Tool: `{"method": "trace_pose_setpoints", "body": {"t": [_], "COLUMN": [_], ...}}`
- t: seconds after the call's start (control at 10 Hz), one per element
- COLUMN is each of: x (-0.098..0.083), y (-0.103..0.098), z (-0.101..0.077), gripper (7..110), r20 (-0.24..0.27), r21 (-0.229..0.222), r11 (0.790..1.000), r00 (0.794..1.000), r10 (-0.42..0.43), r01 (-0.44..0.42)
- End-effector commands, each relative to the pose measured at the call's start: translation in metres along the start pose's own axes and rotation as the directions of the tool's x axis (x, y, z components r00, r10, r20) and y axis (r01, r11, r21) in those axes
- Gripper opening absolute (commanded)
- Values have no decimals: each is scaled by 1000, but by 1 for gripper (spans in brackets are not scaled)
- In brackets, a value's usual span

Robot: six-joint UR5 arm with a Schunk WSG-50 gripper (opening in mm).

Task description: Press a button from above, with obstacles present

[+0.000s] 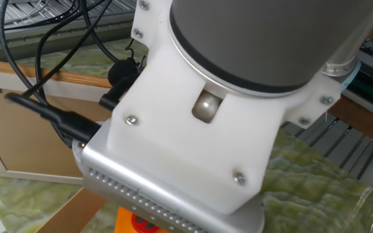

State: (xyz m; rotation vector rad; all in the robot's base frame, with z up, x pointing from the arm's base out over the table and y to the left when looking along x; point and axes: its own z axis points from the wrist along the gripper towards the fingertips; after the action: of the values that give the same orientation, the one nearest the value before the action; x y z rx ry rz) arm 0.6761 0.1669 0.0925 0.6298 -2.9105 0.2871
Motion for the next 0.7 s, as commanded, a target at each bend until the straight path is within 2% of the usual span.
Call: {"method": "trace_pose_setpoints", "body": {"t": [0.0,0.6], "x": [-1,0], "y": [3,3], "z": [-3,-3], "gripper": [7,7], "r20": [-1,-5], "r21": [-12,-11], "r11": [1000,1000], "r00": [1000,1000], "r10": [9,12], "r01": [-9,-12]}}
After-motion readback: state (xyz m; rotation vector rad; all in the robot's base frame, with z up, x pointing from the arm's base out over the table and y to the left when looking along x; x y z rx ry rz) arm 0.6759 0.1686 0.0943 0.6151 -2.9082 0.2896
